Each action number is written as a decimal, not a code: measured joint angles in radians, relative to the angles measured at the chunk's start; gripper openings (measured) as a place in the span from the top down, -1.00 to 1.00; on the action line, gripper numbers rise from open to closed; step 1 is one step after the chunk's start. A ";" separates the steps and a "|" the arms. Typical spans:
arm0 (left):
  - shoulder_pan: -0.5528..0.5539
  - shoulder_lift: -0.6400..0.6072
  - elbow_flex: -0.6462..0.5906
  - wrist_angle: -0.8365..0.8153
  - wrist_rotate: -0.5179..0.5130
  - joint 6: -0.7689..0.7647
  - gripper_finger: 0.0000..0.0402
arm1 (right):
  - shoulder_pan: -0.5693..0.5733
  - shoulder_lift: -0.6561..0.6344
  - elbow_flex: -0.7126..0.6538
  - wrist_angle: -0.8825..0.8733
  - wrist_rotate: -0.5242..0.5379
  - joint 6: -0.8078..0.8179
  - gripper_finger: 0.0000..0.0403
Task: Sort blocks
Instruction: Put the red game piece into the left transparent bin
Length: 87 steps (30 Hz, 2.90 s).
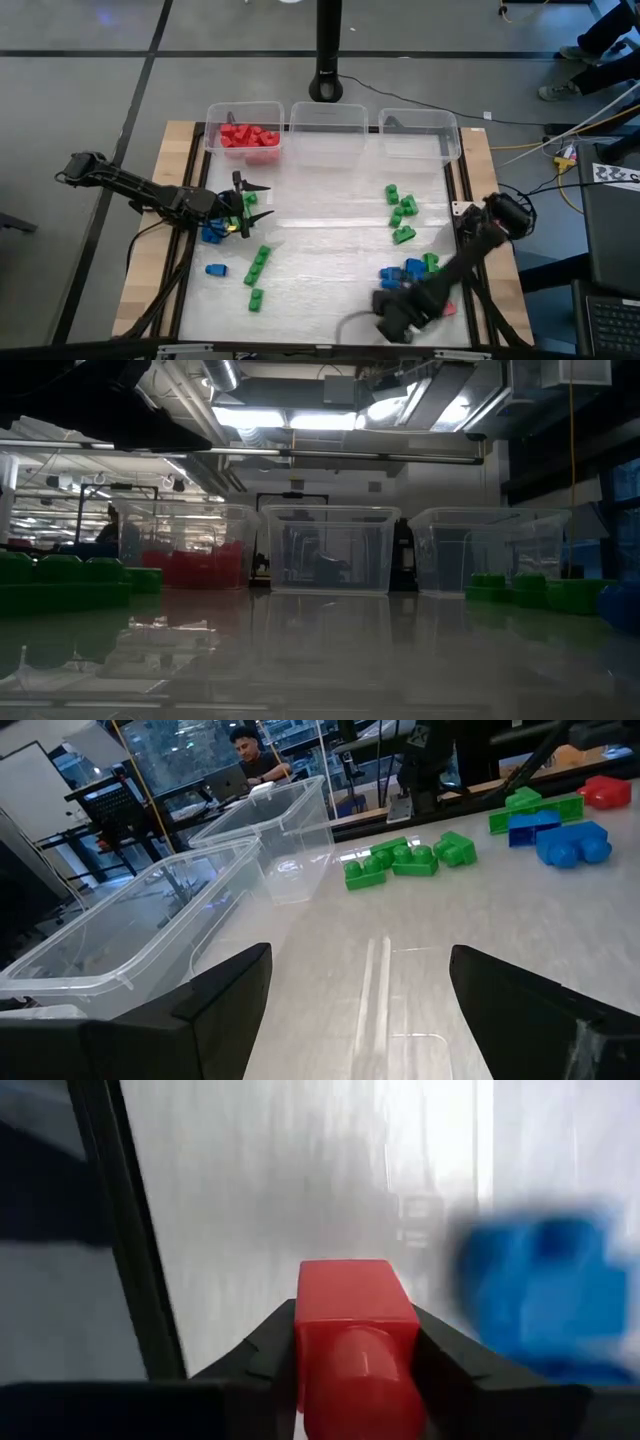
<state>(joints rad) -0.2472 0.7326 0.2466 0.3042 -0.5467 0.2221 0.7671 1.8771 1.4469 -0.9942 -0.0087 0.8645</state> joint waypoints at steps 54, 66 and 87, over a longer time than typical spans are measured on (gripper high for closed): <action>-0.007 -0.196 0.000 -0.235 0.142 0.121 -0.48 | -1.136 0.389 0.411 1.413 -0.036 -1.366 0.28; -0.007 -0.196 0.000 -0.236 0.142 0.115 -0.48 | -1.134 0.499 0.588 1.292 0.043 -1.363 0.00; -0.007 -0.196 0.000 -0.235 0.142 0.134 -0.48 | -0.920 0.044 0.588 0.229 0.065 -1.340 -0.62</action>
<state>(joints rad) -0.2543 0.5362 0.2462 0.0688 -0.4049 0.3564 -0.1533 1.9210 2.0351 -0.7655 0.0566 -0.4758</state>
